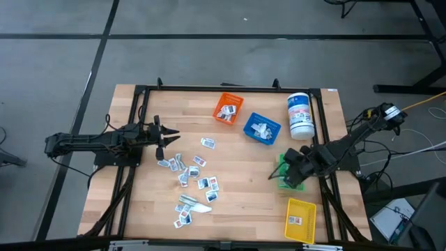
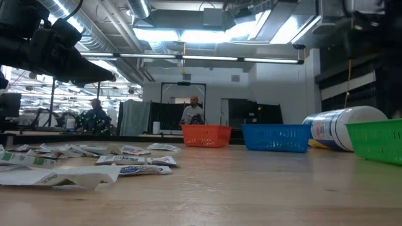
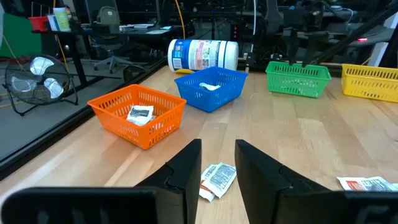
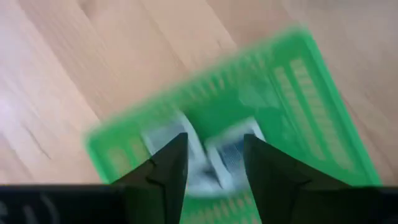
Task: Pick & Place First Aid Supplies
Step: Put the gray towelette pack into the orange basket
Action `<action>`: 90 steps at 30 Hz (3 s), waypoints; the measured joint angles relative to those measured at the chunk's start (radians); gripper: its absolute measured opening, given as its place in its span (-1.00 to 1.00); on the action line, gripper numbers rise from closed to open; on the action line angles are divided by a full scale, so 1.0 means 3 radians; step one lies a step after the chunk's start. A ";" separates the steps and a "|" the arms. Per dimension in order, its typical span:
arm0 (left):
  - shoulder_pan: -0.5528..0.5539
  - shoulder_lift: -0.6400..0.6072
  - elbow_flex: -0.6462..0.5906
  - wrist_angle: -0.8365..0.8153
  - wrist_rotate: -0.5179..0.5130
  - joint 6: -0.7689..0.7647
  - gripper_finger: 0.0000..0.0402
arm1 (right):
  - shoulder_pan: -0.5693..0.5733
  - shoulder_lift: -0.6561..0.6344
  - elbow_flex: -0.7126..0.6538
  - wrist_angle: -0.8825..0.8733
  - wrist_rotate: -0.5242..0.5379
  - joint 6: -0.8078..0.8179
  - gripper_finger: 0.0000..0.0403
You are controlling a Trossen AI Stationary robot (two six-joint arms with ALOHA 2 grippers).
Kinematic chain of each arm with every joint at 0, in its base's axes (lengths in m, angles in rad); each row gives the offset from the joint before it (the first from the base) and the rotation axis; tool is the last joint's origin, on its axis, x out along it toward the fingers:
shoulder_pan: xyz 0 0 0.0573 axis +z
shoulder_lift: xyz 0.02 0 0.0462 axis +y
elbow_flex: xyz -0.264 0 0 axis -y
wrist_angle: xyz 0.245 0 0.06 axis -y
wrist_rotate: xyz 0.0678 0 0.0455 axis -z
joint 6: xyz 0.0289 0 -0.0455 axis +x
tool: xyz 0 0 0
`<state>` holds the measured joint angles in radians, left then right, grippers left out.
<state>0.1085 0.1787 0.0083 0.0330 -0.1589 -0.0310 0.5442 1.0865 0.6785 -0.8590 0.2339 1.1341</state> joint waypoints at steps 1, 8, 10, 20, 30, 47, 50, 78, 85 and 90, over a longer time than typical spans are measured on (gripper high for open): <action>0.0000 -0.0001 0.0000 0.0000 0.0000 0.0001 -0.55 | -0.0066 -0.0001 0.0000 0.0142 0.0018 -0.0103 -0.23; 0.0000 -0.0001 0.0000 0.0000 0.0000 0.0000 -0.54 | -0.0451 0.0000 0.0000 0.1410 0.0032 -0.1296 -0.23; 0.0000 0.0000 0.0000 0.0000 0.0000 0.0001 -0.54 | -0.0554 0.0000 0.0000 0.1709 0.0035 -0.1606 -0.23; 0.0000 0.0000 0.0000 0.0000 0.0000 0.0001 -0.54 | -0.1080 0.0353 0.0000 0.2641 0.0036 -0.2479 -0.22; 0.0000 -0.0001 0.0001 0.0001 0.0000 0.0001 -0.54 | -0.1305 0.1266 0.0252 0.3197 -0.0182 -0.2930 -0.22; 0.0000 0.0000 0.0000 0.0000 0.0000 0.0000 -0.54 | -0.1287 0.2262 0.1523 0.2305 -0.0206 -0.3840 -0.22; 0.0000 0.0000 0.0000 0.0000 0.0000 0.0000 -0.54 | -0.1238 0.2354 0.1554 0.2325 -0.0210 -0.3899 -0.22; 0.0000 0.0000 0.0000 0.0000 0.0001 0.0001 -0.54 | -0.0881 0.2863 0.1555 0.3834 -0.0625 -0.5301 -0.22; 0.0000 0.0000 0.0000 0.0000 0.0001 0.0001 -0.55 | -0.0928 0.3124 0.1705 0.4163 -0.0732 -0.5308 -0.22; 0.0000 0.0000 0.0000 0.0000 0.0001 0.0000 -0.54 | -0.0982 0.3307 0.2026 0.4010 -0.0732 -0.5300 -0.22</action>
<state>0.1085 0.1787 0.0083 0.0330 -0.1585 -0.0310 0.2497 2.0785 1.2863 0.3440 0.0145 -0.4559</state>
